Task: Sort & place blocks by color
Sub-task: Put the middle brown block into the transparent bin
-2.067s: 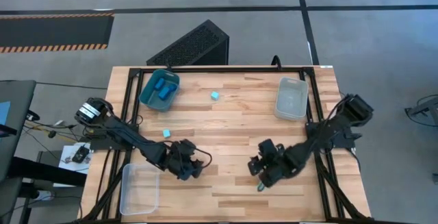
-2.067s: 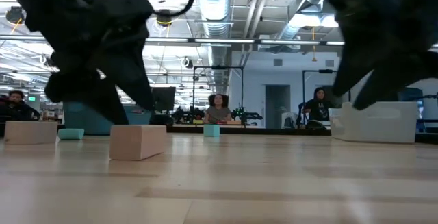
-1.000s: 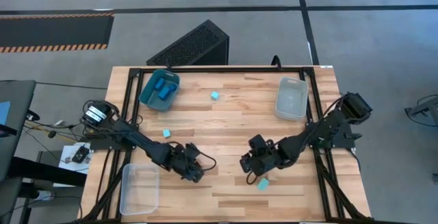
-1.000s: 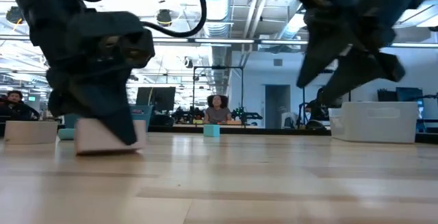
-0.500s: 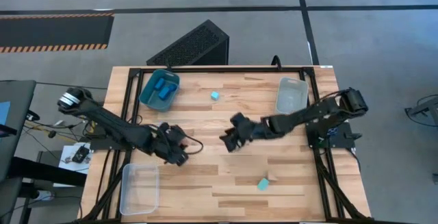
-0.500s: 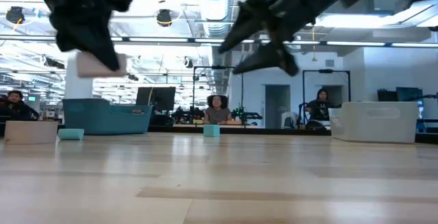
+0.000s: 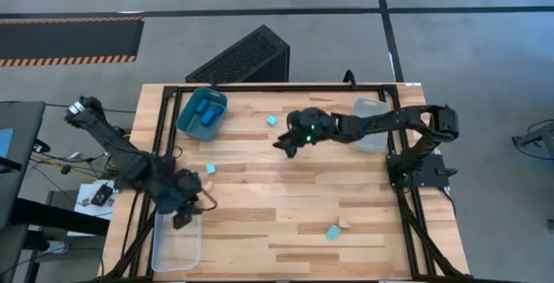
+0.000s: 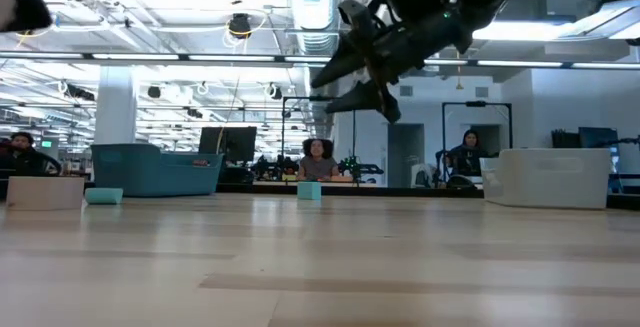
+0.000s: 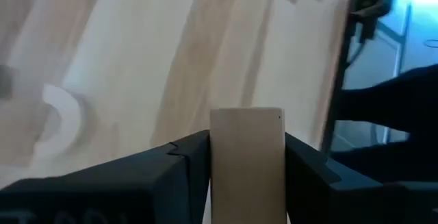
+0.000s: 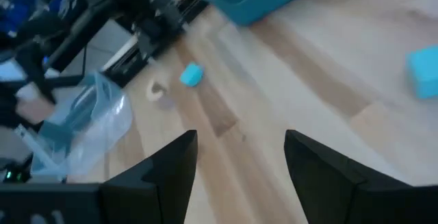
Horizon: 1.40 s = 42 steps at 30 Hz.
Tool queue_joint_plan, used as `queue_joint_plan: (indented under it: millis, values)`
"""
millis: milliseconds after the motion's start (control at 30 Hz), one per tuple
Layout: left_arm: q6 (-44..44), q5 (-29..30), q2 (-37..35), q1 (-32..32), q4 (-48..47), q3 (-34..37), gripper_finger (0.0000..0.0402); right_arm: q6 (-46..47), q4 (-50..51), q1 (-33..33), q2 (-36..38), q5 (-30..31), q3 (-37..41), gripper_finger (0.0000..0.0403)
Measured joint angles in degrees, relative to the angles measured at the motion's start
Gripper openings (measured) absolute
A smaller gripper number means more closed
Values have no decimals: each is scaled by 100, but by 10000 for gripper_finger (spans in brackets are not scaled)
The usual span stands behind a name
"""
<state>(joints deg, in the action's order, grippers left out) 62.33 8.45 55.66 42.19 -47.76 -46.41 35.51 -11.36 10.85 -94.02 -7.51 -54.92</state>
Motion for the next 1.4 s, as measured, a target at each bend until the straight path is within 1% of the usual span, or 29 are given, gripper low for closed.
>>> queue_joint_plan:
  millis: [133,200,300,433,567,633,800,1000,1133,1233,1300,1400]
  values:
    - [123,483,-138,703,-195,-4,114,196,-167,195,-7,17,4,244]
    - [172,583,-127,1001,-461,-4,114,491,-433,196,-7,178,2,242]
    - [271,573,-116,1404,-860,-2,120,779,-940,-22,-7,481,4,230]
    - [437,580,-166,1934,-883,257,124,916,-1424,-516,-4,1187,0,206]
    - [620,579,-222,2501,-479,669,125,1269,-1544,-953,-4,1974,2,184]
    - [629,608,-245,2675,-207,848,125,1415,-1522,-1212,-4,2289,2,173]
    - [339,811,-243,2936,247,1067,126,1790,-1524,-1935,-4,2890,2,147]
    - [-11,879,-241,2987,568,1323,126,2245,-1462,-2816,-4,4146,2,116]
    - [-167,897,-239,2987,571,1403,126,2302,-1268,-3241,-9,4768,-230,106]
    - [14,1127,-238,2987,613,1501,126,2303,-619,-3377,-9,4817,-584,102]
    - [169,1288,-232,2984,831,1636,126,2306,-28,-3431,-9,4811,-815,102]
    - [346,1331,-230,2984,1170,1825,128,2311,474,-3498,-7,4805,-944,102]
